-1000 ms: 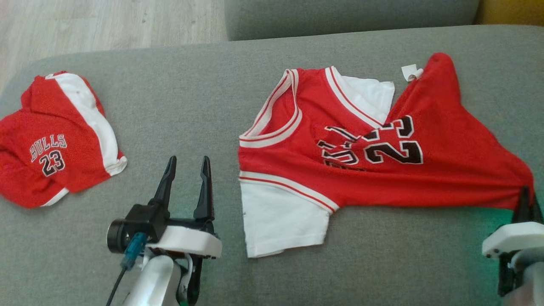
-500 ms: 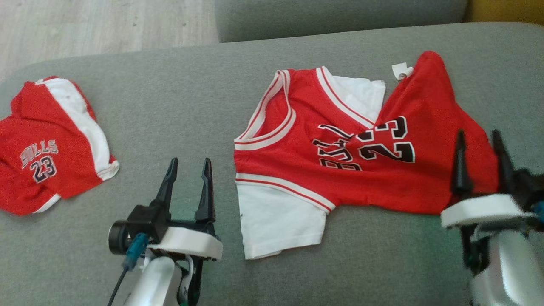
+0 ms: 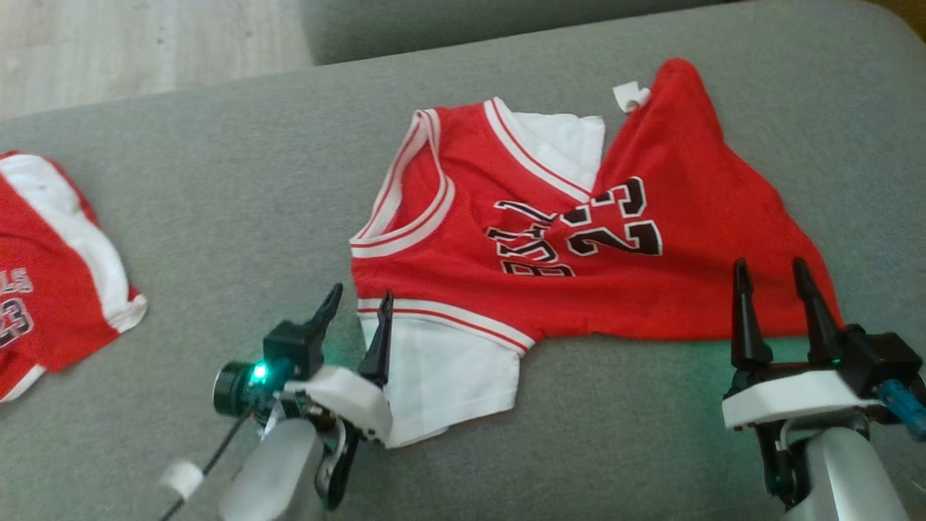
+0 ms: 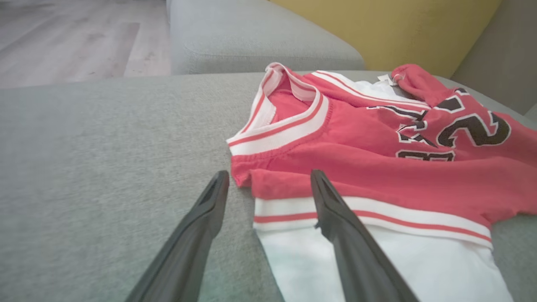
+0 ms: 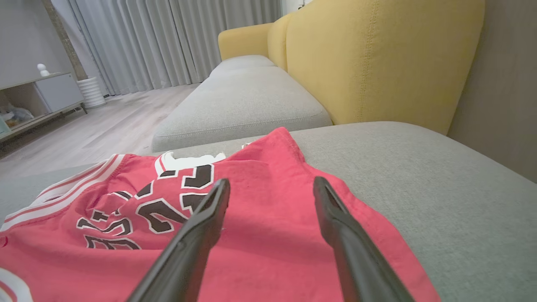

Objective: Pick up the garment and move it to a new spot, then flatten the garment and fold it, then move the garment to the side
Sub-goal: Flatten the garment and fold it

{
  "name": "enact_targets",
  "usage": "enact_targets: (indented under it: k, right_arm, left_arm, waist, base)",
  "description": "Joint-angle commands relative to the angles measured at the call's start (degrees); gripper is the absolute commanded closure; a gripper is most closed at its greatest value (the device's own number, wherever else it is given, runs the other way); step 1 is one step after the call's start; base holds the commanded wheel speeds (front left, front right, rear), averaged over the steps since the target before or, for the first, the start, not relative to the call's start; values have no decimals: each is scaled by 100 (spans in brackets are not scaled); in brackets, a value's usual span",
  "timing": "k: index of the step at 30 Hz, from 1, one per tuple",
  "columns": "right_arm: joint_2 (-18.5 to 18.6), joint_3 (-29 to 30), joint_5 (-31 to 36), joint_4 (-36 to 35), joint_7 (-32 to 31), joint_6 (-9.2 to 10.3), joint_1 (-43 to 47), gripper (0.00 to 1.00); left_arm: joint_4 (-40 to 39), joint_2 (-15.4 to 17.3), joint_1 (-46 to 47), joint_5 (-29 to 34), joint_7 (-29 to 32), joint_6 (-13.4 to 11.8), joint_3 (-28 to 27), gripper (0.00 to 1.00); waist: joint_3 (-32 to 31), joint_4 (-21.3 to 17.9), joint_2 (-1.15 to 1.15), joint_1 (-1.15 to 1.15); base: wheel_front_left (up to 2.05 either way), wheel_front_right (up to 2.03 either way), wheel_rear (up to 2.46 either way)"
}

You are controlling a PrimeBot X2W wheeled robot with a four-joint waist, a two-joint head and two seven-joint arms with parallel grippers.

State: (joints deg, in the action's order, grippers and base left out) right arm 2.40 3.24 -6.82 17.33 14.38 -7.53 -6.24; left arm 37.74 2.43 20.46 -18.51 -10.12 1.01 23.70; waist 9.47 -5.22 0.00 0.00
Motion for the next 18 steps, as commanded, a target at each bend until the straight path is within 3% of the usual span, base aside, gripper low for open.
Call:
enact_targets:
  k: [1, 5, 10, 11, 12, 18]
  right_arm:
    - [48, -152, -58, -212, 62, 4, -169, 0]
    - [48, -193, -115, -244, 62, 4, -199, 0]
    - [48, -249, -166, -274, 62, 4, -245, 0]
    - [48, -251, -177, -282, 62, 4, -254, 0]
    - [48, -258, -186, -290, 62, 4, -264, 0]
    - [48, -248, -210, -350, 62, 4, -318, 0]
  left_arm:
    - [-89, 44, 272, -43, 5, -9, -154, 0]
    - [405, 60, 603, -45, 244, -118, -150, 0]
    - [923, 69, 874, -167, 606, 4, -139, 0]
    - [1007, 76, 919, -182, 665, 34, -131, 36]
    - [1074, 91, 965, -192, 693, 62, -127, 100]
    - [1270, 219, 1319, -218, 433, 10, -223, 100]
  waist:
    - [77, -99, 0, 0]
    - [196, -270, 0, 0]
    - [287, -445, 0, 0]
    - [296, -470, 0, 0]
    - [306, -497, 0, 0]
    - [366, -554, 0, 0]
  base:
    - [0, 0, 0]
    - [0, 0, 0]
    - [0, 0, 0]
    - [0, 0, 0]
    - [0, 0, 0]
    - [0, 0, 0]
